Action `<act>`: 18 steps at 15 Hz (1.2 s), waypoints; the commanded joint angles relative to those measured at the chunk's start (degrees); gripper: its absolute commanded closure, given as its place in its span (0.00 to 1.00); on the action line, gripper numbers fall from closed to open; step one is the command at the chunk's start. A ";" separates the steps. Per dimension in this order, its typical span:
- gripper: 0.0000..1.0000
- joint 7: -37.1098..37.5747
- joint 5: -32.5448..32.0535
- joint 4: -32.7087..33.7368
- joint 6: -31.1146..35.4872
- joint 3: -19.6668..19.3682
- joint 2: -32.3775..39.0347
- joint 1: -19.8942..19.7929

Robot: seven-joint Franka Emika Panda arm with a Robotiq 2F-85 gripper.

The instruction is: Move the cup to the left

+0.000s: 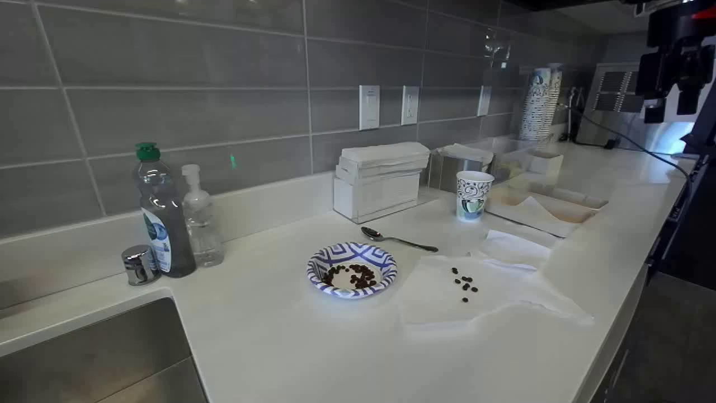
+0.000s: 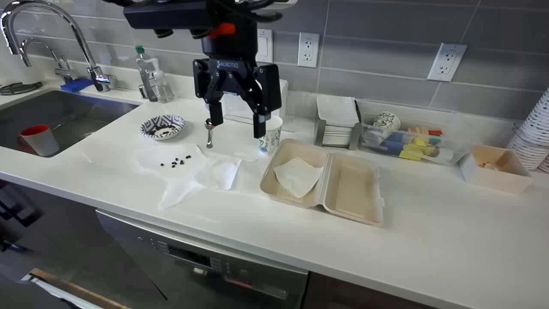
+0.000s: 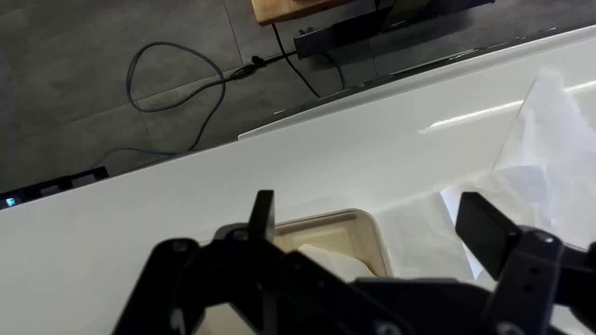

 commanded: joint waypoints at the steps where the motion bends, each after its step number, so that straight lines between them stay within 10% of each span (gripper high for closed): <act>1: 0.00 0.24 -0.24 0.14 -0.20 -0.53 -0.02 0.67; 9: 0.00 0.24 -0.24 0.14 -0.20 -0.53 -0.02 0.67; 18: 0.00 0.57 6.43 -0.47 17.96 3.87 10.28 8.86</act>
